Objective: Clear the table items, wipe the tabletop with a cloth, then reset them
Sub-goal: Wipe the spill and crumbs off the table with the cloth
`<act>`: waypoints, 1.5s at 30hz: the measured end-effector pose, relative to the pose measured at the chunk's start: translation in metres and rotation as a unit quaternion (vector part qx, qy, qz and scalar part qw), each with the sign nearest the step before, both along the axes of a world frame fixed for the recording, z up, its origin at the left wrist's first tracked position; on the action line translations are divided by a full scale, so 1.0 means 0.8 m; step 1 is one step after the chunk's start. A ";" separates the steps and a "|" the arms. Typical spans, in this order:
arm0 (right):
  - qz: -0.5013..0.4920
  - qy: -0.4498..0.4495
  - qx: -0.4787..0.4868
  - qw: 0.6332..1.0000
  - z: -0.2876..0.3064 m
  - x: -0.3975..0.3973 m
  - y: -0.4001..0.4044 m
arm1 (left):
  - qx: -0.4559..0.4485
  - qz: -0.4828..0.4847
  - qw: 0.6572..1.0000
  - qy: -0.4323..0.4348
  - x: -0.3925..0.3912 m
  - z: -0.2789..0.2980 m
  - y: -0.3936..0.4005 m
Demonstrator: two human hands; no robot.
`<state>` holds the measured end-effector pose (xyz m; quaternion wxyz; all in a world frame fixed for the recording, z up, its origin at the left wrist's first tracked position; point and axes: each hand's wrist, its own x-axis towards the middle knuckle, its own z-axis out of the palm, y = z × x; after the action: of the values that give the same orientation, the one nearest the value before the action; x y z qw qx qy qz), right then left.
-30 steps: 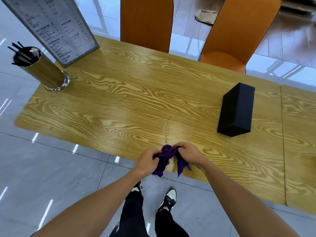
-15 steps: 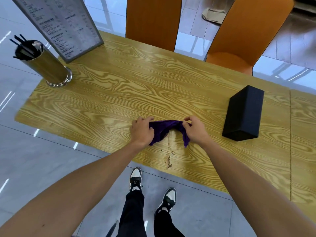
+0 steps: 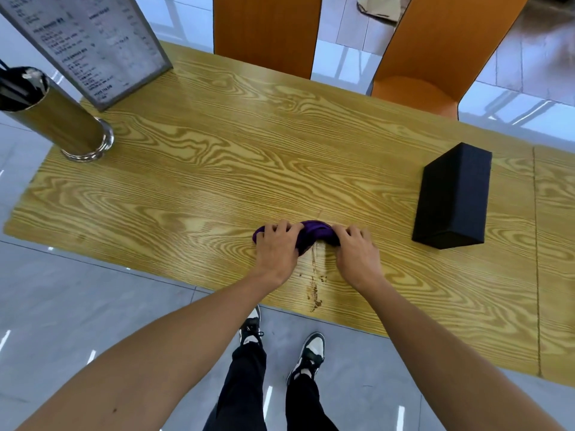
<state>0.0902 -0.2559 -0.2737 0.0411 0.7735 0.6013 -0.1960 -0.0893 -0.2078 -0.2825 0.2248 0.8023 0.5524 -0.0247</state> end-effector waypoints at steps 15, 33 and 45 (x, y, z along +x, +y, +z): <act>-0.074 0.100 -0.024 0.992 -0.001 -0.009 -0.098 | -0.078 -0.007 0.996 -0.045 0.001 0.003 -0.083; -0.159 0.139 -0.055 0.976 0.011 0.075 -0.240 | -0.246 0.001 0.963 -0.109 0.090 0.018 -0.210; -0.264 0.403 -0.005 0.876 0.055 0.112 -0.205 | -0.293 0.127 0.905 -0.281 0.122 0.048 -0.193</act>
<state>0.1797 -0.4196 -0.2296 -0.2547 0.7574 0.3379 -0.4973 0.0079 -0.3621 -0.2439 0.5970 0.5970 0.5314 0.0693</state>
